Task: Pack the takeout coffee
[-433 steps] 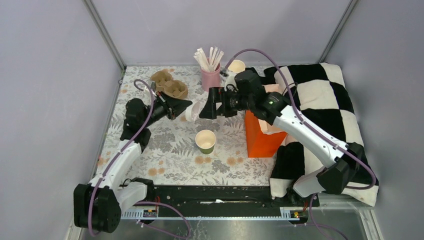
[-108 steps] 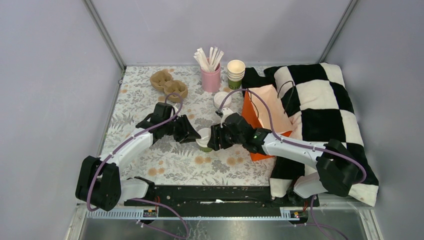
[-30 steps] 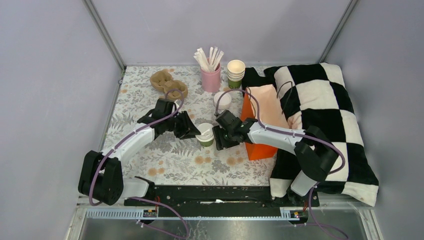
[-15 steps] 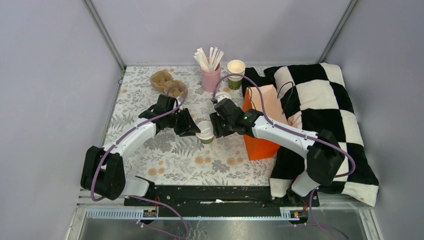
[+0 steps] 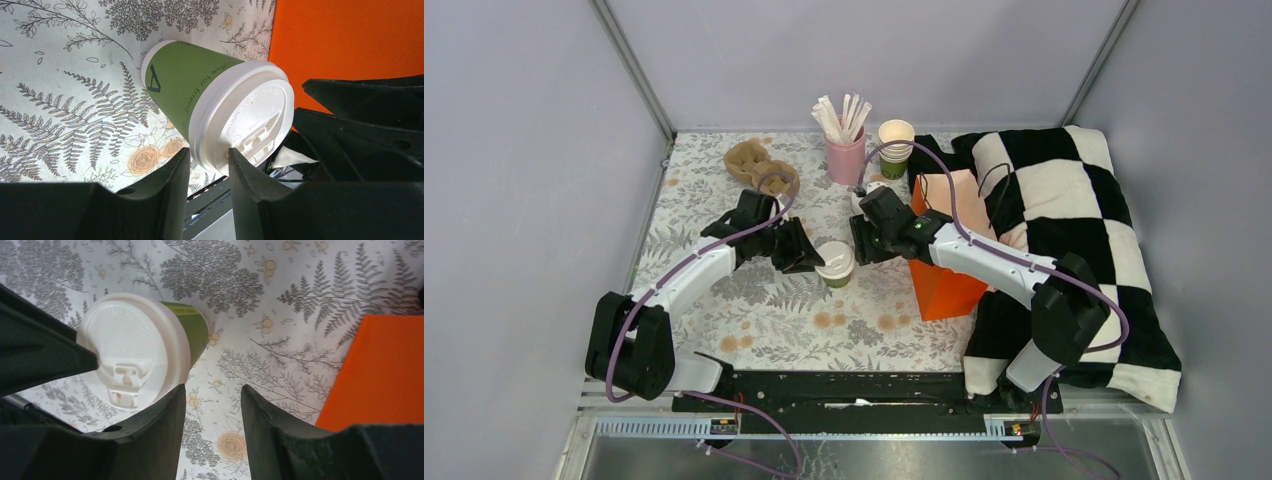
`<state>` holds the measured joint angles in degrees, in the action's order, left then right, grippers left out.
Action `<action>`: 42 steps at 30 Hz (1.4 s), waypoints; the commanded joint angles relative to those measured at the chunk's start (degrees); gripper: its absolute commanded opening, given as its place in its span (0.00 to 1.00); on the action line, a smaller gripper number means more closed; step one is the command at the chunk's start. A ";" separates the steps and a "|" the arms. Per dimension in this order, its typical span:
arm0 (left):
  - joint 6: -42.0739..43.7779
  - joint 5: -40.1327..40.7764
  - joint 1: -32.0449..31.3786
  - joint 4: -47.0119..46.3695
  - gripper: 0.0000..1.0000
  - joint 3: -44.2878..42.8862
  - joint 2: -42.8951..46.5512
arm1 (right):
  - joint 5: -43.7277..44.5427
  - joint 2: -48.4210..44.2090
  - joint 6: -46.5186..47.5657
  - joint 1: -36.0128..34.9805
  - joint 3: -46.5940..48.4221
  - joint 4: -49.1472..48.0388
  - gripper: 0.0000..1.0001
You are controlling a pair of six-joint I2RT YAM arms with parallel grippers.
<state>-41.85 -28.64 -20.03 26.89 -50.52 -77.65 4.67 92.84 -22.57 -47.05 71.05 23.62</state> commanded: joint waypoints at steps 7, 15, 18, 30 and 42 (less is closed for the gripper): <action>1.51 2.76 -0.09 0.70 0.37 0.03 -1.01 | -6.56 0.05 -0.84 0.56 0.34 -4.25 0.51; 1.46 2.58 -0.13 0.47 0.37 0.16 -1.34 | -7.10 2.28 -1.71 0.58 -2.00 -5.44 0.51; 1.50 2.74 -0.18 0.22 0.37 0.63 -1.47 | -6.89 3.32 -2.21 0.56 -3.73 -6.89 0.50; 2.07 3.89 0.62 0.36 0.36 3.06 -0.80 | -2.99 10.03 -3.59 0.60 -6.11 -0.87 0.47; 3.94 4.42 1.05 2.61 0.36 0.72 -0.98 | -2.41 7.09 1.67 2.38 10.39 5.88 0.57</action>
<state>-41.04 -27.18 -18.74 25.61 -50.13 -77.69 0.25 97.17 -23.18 -45.71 75.77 25.54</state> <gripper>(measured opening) 0.366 0.575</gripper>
